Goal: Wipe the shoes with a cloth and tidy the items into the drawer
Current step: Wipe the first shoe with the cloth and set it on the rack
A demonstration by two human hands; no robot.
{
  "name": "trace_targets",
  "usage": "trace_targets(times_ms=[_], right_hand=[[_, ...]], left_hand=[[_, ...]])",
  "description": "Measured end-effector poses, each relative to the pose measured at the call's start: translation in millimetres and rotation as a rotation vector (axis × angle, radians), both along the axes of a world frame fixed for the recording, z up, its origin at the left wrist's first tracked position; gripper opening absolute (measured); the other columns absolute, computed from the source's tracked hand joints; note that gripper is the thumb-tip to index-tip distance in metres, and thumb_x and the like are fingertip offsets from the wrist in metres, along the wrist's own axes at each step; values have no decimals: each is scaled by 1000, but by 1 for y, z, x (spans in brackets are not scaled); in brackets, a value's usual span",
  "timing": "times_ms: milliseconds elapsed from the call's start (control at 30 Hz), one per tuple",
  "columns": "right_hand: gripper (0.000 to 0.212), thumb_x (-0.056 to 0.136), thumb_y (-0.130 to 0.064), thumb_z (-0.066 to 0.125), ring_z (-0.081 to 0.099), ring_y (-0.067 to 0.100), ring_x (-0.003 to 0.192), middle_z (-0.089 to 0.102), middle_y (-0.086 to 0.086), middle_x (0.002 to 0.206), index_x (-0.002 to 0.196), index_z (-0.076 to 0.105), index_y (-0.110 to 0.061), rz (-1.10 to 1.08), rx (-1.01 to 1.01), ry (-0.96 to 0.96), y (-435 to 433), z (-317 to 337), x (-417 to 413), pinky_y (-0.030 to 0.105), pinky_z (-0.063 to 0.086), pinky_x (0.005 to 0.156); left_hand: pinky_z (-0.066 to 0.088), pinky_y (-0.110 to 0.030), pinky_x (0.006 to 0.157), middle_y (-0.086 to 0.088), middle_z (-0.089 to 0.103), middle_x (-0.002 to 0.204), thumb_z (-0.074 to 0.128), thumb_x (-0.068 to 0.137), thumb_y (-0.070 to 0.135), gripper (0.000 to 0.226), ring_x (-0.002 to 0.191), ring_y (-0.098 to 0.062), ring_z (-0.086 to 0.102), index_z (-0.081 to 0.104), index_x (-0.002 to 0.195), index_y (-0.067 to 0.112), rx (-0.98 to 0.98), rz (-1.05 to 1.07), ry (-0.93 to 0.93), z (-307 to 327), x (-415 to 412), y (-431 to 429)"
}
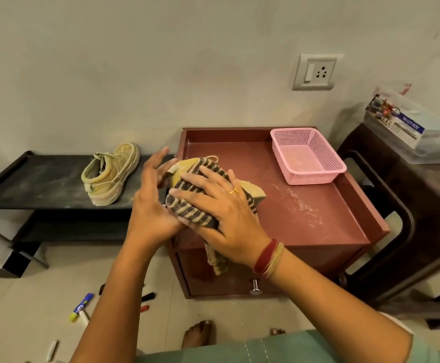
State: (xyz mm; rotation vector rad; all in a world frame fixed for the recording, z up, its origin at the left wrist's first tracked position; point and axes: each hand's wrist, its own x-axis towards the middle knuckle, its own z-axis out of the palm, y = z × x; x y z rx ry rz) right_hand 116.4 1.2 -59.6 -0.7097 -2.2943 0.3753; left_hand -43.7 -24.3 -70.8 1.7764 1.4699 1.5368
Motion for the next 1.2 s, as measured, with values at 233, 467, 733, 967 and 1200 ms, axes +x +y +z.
trace_targets(times_ms=[233, 467, 733, 967, 1200], right_hand=[[43, 92, -47, 38, 10, 12, 144, 29, -9, 150, 135, 38, -40, -68, -32, 22, 3, -25, 17, 49, 6, 116], [73, 79, -79, 14, 11, 5, 140, 27, -13, 150, 140, 26, -42, -347, -377, 50, 54, -60, 59, 42, 4, 117], [45, 95, -36, 41, 24, 8, 138, 33, -7, 147, 140, 35, -31, -125, -240, 201, 23, -17, 21, 27, 14, 116], [52, 93, -55, 27, 2, 7, 142, 19, -9, 154, 143, 15, -44, -239, -110, -143, 38, -54, 44, 36, -1, 117], [35, 99, -36, 37, 55, 19, 105, 60, 10, 115, 117, 56, -12, -461, -801, 240, 86, -62, 80, 25, 39, 84]], left_hand=[[39, -11, 98, 23, 46, 132, 81, 53, 45, 99, 122, 8, 46, 34, 138, 28, -30, 9, 107, 2, 1, 1], [34, -5, 95, 33, 42, 126, 82, 46, 60, 103, 118, 15, 42, 35, 134, 34, -63, 101, 122, -3, -8, 5], [33, -6, 95, 37, 37, 128, 79, 51, 61, 99, 119, 18, 38, 32, 135, 41, -87, 92, 155, -6, -12, 4], [36, -22, 100, 21, 43, 130, 80, 47, 62, 103, 124, -3, 44, 29, 135, 47, -168, 109, 121, -9, -18, 1], [36, -40, 106, 5, 35, 143, 68, 45, 63, 111, 130, -16, 38, 25, 145, 40, -331, 157, 286, -7, -24, 3]])
